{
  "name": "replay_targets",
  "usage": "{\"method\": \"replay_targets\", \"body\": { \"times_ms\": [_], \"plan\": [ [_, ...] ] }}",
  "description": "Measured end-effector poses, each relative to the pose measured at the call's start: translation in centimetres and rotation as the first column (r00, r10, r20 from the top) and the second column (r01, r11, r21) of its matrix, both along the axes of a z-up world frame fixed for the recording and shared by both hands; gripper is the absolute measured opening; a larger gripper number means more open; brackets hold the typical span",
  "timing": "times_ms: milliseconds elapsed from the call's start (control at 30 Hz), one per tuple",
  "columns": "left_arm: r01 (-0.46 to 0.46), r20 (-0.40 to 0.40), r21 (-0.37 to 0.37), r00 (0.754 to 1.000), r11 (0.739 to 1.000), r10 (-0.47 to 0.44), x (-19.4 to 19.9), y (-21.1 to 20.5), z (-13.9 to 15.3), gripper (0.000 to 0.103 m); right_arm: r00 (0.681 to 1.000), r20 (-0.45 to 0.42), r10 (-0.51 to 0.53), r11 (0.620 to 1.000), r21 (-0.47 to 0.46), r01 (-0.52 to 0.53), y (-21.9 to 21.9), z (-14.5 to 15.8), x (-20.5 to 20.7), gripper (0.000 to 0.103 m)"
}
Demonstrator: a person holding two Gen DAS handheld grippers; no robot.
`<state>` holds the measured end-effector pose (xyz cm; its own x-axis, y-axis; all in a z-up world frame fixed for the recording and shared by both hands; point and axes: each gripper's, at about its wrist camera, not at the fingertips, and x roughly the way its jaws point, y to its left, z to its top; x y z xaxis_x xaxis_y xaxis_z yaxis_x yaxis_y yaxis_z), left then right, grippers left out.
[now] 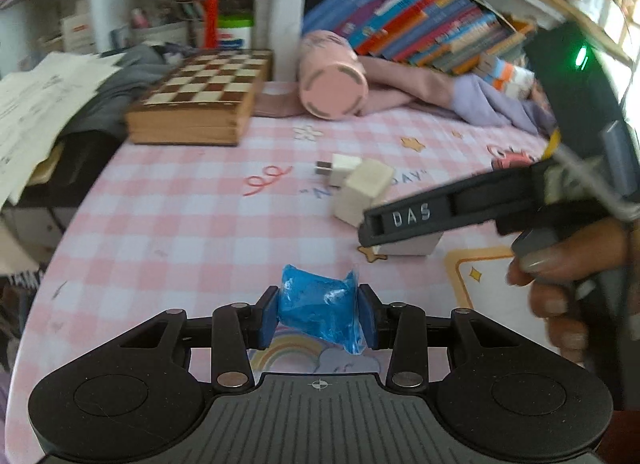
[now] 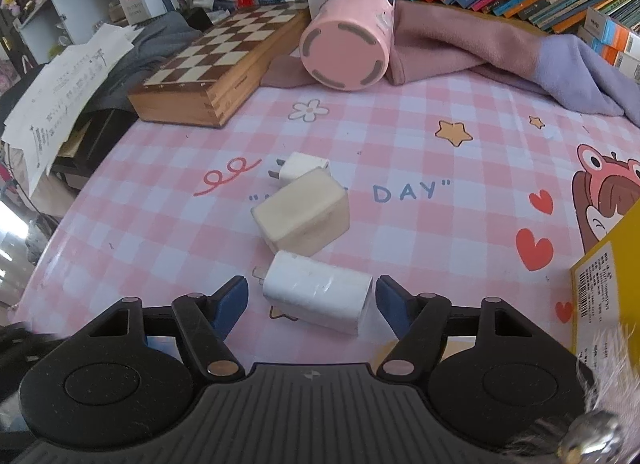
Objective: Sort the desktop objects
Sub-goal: 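Lift the blue bag and white charger and carry them toward the yellow box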
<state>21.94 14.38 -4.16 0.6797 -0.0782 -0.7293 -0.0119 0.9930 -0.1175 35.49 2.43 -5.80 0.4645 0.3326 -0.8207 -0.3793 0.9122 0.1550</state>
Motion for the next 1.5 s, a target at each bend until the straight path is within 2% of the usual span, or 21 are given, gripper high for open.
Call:
{"method": "replay_targets", "body": {
  "times_ms": [67,167,400,633,933,1233,1500],
  "plan": [
    [-0.017,0.005,-0.008,1.0,1.0,0.017,-0.7,0.4,0.5,0.039,1.0,0.005,-0.006,1.0,-0.018,0.007,0.0,-0.3,-0.1,0.055],
    [-0.022,0.018,-0.012,1.0,1.0,0.022,-1.3,0.5,1.2,0.039,1.0,0.012,-0.008,1.0,-0.013,0.008,-0.3,-0.2,-0.3,0.053],
    [0.003,0.072,-0.022,0.997,1.0,-0.001,-2.4,-0.2,2.8,0.038,0.999,0.045,-0.012,1.0,0.016,0.011,-1.6,1.6,-2.4,0.053],
    [0.012,0.137,-0.055,0.991,0.998,-0.005,-4.5,-0.5,4.7,0.038,0.993,0.116,-0.007,0.999,0.047,0.002,-3.6,4.8,-6.0,0.053],
    [0.101,0.214,-0.08,0.973,0.992,-0.082,-8.0,-1.5,7.5,0.037,0.978,0.211,0.0,0.999,0.053,-0.011,-6.9,8.5,-11.5,0.053],
    [0.134,0.244,-0.085,0.963,0.987,-0.109,-12.4,-1.9,9.2,0.037,0.97,0.24,-0.047,0.998,0.061,0.033,-9.8,9.8,-18.0,0.053],
    [0.149,0.24,-0.121,0.964,0.981,-0.117,-16.5,-2.5,9.2,0.036,0.971,0.224,-0.08,0.995,0.075,0.065,-10.4,9.7,-23.0,0.053]
  ]
}}
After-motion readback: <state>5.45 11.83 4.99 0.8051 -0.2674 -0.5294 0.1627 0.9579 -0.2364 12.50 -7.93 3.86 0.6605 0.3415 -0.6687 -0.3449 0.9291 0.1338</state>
